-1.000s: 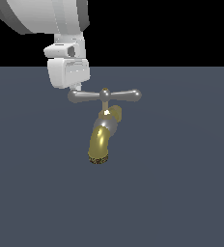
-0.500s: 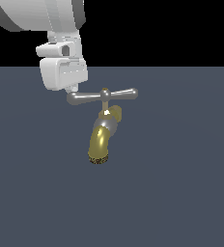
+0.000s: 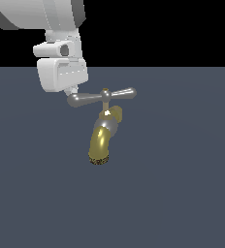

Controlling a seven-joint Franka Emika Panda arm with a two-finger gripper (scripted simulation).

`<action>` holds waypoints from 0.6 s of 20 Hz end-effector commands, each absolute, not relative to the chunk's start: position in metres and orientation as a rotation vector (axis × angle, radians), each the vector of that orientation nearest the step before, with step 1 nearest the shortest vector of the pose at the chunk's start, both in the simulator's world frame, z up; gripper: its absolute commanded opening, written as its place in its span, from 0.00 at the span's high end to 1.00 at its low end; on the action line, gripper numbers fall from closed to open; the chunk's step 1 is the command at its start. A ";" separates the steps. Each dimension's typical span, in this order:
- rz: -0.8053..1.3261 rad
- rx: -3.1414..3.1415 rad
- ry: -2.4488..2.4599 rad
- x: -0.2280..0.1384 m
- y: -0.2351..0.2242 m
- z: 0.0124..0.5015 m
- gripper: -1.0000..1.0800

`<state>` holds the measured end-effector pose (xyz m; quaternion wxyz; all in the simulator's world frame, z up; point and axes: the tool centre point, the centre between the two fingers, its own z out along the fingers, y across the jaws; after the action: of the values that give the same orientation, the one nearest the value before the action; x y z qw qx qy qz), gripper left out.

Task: Turn on the faucet by rotating a designated handle.

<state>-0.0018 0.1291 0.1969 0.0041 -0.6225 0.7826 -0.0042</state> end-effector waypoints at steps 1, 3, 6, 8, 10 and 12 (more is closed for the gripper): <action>-0.009 -1.950 2.461 -0.011 0.123 0.197 1.00; -0.009 -1.951 2.460 -0.016 0.121 0.197 1.00; -0.007 -1.953 2.459 -0.025 0.119 0.197 1.00; -0.006 -1.954 2.458 -0.030 0.117 0.197 1.00; -0.006 -1.954 2.458 -0.035 0.115 0.197 1.00; -0.005 -1.955 2.458 -0.041 0.113 0.197 1.00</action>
<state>-0.0337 0.1165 0.1969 0.0037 -0.6235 0.7818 -0.0030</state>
